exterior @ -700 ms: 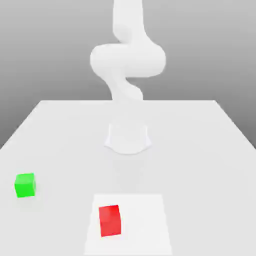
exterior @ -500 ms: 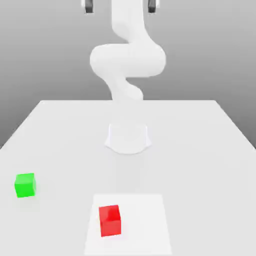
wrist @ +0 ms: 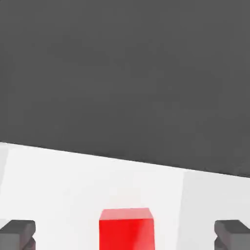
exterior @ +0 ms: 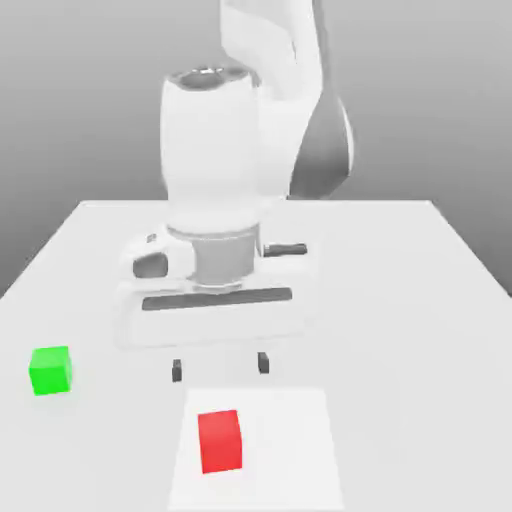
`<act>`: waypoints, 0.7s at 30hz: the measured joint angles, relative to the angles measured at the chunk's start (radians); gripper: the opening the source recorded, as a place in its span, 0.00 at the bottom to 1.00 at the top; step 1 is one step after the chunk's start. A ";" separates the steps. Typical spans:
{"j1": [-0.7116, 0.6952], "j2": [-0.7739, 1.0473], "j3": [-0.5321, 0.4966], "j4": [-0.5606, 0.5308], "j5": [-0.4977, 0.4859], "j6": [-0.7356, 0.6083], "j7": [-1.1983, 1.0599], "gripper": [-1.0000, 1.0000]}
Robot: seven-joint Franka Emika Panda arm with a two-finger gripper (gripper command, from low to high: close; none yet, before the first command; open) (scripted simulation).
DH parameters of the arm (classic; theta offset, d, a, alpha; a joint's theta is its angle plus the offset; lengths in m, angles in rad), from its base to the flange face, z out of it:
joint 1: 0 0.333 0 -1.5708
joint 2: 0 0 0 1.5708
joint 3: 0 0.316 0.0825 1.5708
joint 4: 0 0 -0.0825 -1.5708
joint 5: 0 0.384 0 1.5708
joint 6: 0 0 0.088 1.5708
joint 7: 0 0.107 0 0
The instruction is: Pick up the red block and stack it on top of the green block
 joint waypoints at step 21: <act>-0.063 0.038 -0.014 -0.019 -0.015 0.020 -0.031 0.00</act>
